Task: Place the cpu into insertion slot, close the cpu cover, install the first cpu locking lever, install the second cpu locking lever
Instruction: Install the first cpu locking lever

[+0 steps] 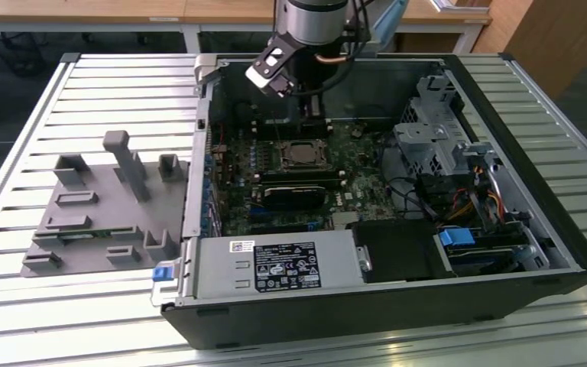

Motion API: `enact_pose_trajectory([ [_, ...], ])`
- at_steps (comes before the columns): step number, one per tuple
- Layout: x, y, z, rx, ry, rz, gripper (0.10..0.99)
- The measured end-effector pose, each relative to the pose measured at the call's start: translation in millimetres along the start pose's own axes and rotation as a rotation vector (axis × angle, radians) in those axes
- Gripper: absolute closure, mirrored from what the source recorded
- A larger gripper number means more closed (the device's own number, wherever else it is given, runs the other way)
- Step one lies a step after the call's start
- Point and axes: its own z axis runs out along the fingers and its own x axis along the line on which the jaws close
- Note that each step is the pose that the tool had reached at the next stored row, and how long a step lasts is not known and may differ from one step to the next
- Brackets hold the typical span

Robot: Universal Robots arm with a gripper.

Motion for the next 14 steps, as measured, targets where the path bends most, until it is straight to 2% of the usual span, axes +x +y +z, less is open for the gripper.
enact_pose_trajectory([
  [9,0.0,0.0,0.7,0.002,0.0045,-0.163,0.98],
  [14,0.0,0.0,0.8,0.004,0.0036,-0.215,0.98],
])
